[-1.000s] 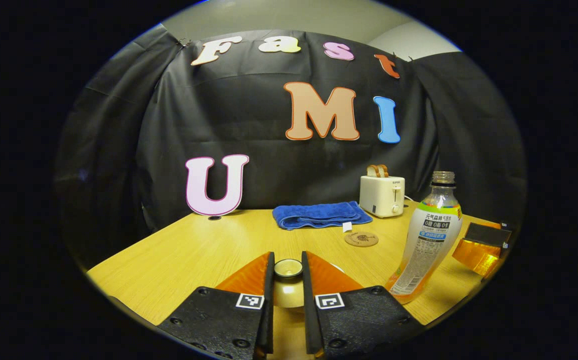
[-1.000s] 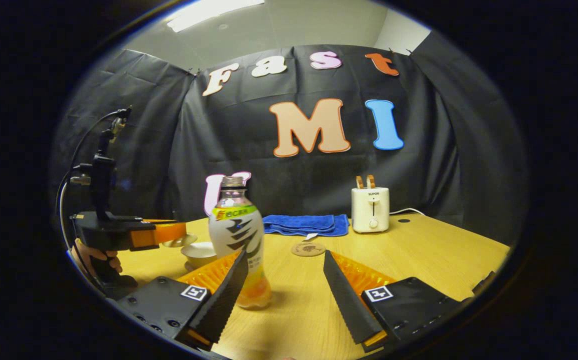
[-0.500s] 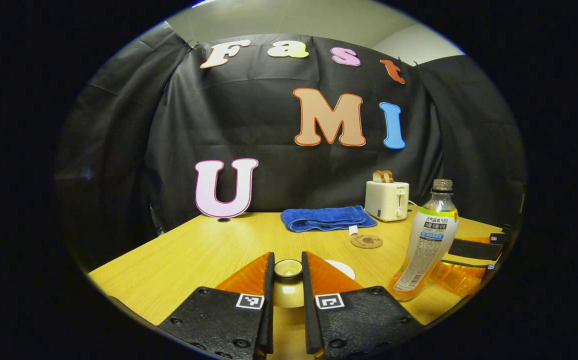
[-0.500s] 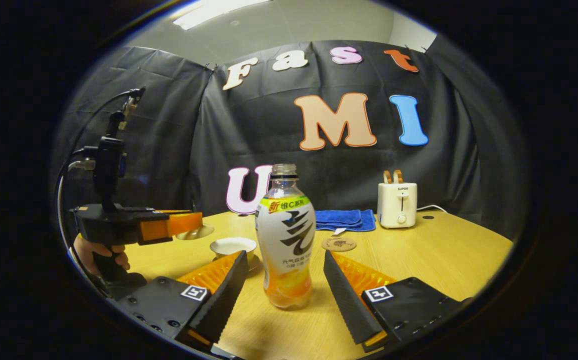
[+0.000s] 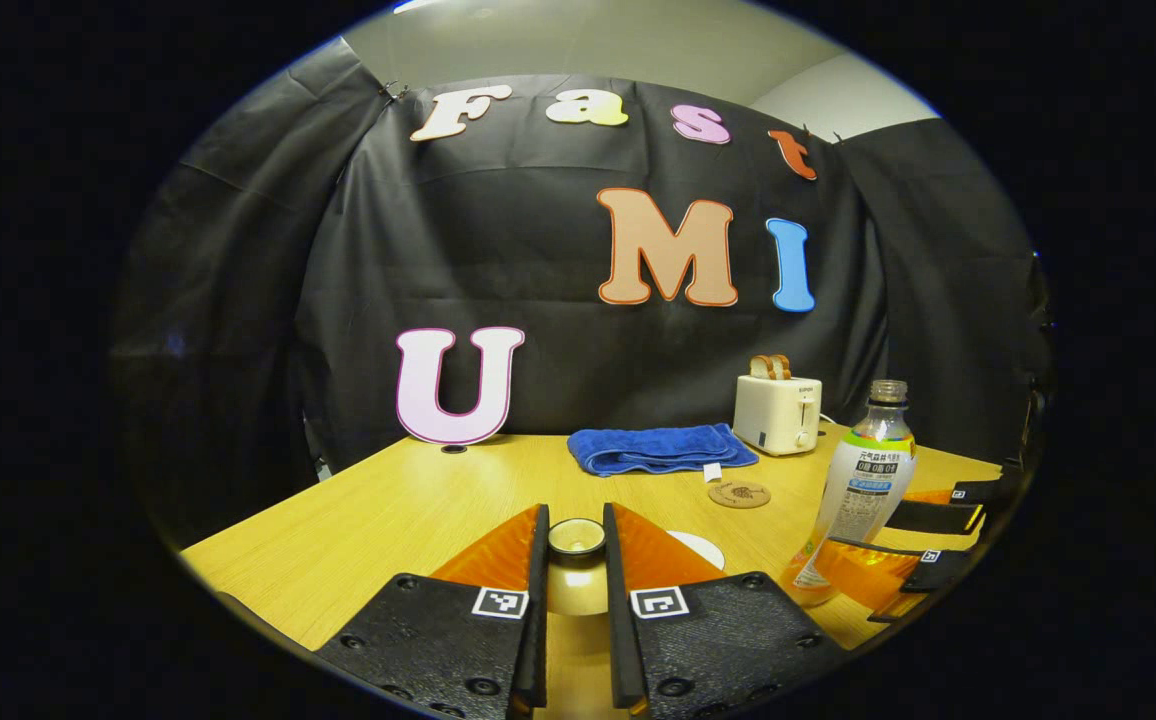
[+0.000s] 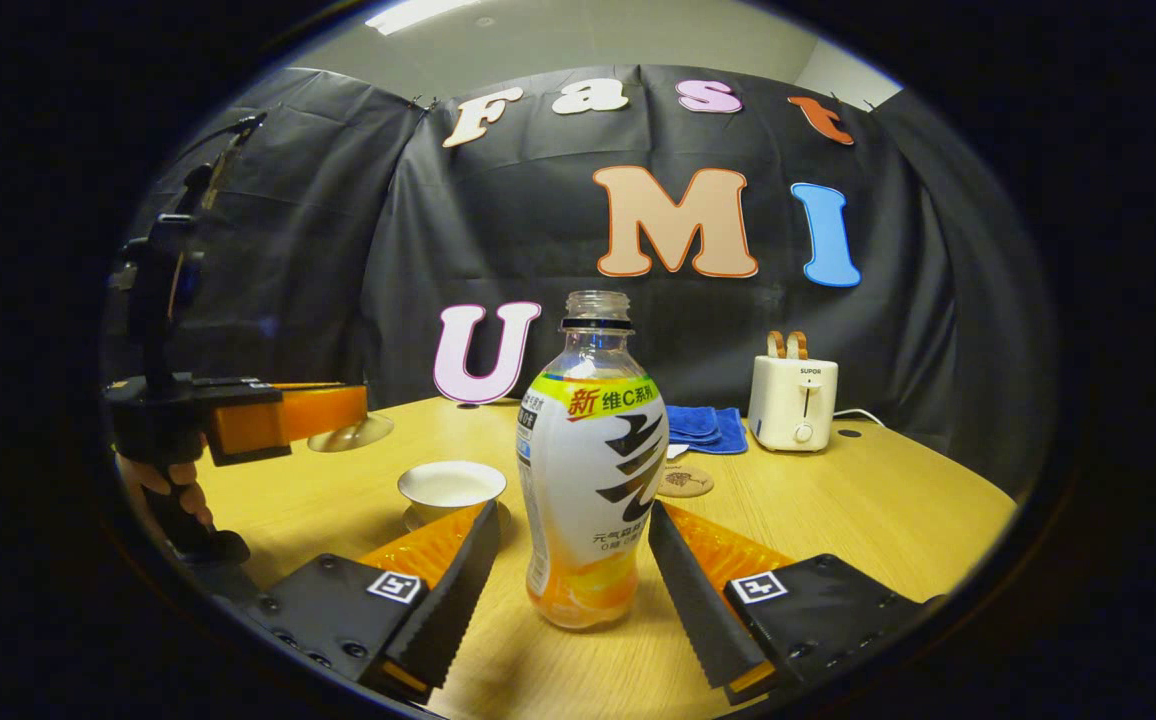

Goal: Open the teacup lid with one hand, grasp the water bottle and pour water into the teacup with the other hand; after pouring, place the water bottle on the coaster and then close the teacup lid.

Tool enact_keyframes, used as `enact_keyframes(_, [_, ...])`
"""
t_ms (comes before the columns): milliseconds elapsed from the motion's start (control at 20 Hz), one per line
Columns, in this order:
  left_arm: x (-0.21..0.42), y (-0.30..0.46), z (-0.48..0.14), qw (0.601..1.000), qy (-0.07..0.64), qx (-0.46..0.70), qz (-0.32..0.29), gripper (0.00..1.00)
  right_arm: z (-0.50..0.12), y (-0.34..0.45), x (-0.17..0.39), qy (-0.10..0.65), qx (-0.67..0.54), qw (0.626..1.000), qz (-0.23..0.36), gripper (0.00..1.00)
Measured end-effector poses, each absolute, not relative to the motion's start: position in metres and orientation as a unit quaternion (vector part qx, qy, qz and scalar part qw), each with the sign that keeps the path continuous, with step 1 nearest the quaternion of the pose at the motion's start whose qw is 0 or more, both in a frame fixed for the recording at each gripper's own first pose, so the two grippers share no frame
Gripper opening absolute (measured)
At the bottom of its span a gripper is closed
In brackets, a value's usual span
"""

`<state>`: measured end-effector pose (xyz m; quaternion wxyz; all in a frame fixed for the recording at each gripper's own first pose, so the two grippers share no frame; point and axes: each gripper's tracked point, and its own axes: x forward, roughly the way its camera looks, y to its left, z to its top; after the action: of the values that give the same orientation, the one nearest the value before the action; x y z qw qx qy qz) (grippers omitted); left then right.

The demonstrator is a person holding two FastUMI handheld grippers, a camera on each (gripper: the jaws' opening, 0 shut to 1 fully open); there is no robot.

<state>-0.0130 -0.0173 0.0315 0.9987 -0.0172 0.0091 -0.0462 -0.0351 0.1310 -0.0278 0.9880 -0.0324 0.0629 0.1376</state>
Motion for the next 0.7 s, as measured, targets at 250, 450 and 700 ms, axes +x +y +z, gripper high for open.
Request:
enact_keyframes(250, [-0.013, -0.011, 0.034, 0.999, 0.008, -0.017, -0.046, 0.22, -0.025, 0.128, -0.029, 0.069, -0.043, 0.99, 0.116, 0.75])
enact_keyframes(450, [-0.013, -0.005, 0.035, 0.999, 0.009, -0.024, -0.043, 0.23, -0.024, 0.131, -0.024, 0.068, -0.085, 0.987, 0.116, 0.69])
enact_keyframes(700, [-0.013, 0.005, 0.034, 0.999, 0.014, -0.03, -0.034, 0.22, -0.016, 0.123, -0.009, 0.051, -0.178, 0.977, 0.103, 0.72])
